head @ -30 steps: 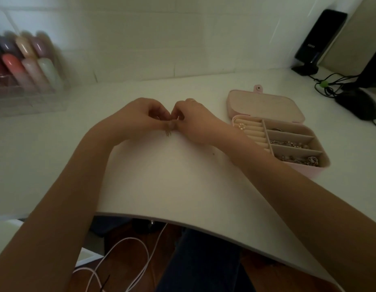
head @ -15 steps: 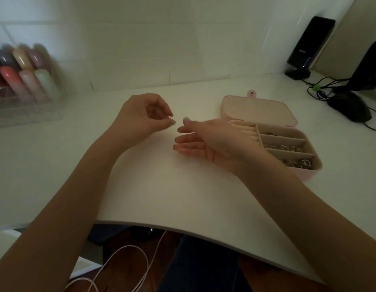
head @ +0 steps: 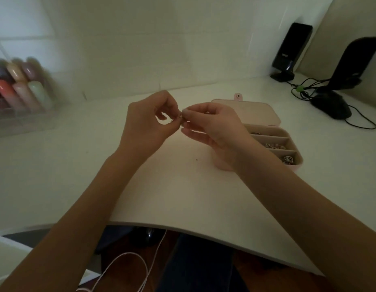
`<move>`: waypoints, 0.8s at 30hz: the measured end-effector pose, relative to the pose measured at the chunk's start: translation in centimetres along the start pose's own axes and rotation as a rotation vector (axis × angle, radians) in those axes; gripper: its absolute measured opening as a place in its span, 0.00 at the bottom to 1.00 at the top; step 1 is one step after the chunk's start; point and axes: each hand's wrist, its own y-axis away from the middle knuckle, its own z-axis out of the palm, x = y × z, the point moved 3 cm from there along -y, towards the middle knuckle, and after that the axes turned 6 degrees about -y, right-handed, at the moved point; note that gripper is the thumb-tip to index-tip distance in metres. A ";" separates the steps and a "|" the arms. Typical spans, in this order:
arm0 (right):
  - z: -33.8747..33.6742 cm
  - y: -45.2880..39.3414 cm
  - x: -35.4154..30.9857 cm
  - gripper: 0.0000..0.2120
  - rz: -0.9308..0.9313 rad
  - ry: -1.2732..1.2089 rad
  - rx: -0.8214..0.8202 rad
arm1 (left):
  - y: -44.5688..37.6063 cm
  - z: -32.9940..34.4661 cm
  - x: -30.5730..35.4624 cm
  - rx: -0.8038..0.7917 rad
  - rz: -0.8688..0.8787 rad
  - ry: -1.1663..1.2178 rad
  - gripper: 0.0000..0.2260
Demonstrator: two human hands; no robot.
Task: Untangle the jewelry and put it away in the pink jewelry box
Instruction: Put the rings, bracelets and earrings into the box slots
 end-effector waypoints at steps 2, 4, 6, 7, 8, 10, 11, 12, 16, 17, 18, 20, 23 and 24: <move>-0.5 0.1 -0.2 0.05 -0.011 -0.034 0.014 | 0.1 0.4 0.8 0.032 0.060 -0.045 0.05; -1.2 0.1 -0.5 0.06 -0.005 -0.063 0.018 | 0.3 0.8 1.5 0.068 0.091 -0.068 0.05; -1.9 0.2 -0.9 0.06 -0.014 -0.063 0.004 | 0.3 1.2 2.0 0.079 0.081 -0.044 0.06; -2.3 0.3 -1.1 0.06 -0.022 -0.068 0.000 | 0.3 1.4 2.3 0.075 0.066 -0.022 0.07; -2.6 0.4 -1.3 0.06 -0.031 -0.080 0.001 | 0.3 1.6 2.5 0.067 0.049 0.002 0.07; -3.4 0.7 -1.5 0.06 -0.046 -0.089 0.016 | 0.3 2.2 3.1 0.045 0.010 0.050 0.08; -3.7 0.8 -1.6 0.06 -0.056 -0.076 0.023 | 0.2 2.5 3.3 0.036 -0.005 0.067 0.08; -4.1 0.8 -1.7 0.05 -0.063 -0.062 0.025 | 0.2 2.8 3.6 0.029 -0.011 0.073 0.07; -5.5 1.1 -2.1 0.05 -0.071 -0.042 0.019 | -0.1 3.8 4.6 -0.001 0.012 0.077 0.04; -5.9 1.3 -2.3 0.07 -0.071 -0.035 0.029 | -0.2 4.1 4.8 -0.013 0.019 0.073 0.04; -6.3 1.5 -2.5 0.09 -0.072 -0.034 0.044 | -0.3 4.3 4.9 -0.026 0.029 0.064 0.04; -7.1 1.9 -2.9 0.13 -0.060 -0.067 0.064 | -0.4 4.8 5.3 -0.050 0.049 0.051 0.04; -8.0 2.3 -3.1 0.16 0.013 -0.159 0.070 | -0.4 5.6 5.7 -0.090 0.102 0.026 0.05; -8.3 2.4 -3.1 0.16 0.043 -0.182 0.068 | -0.4 5.8 5.9 -0.098 0.123 0.011 0.05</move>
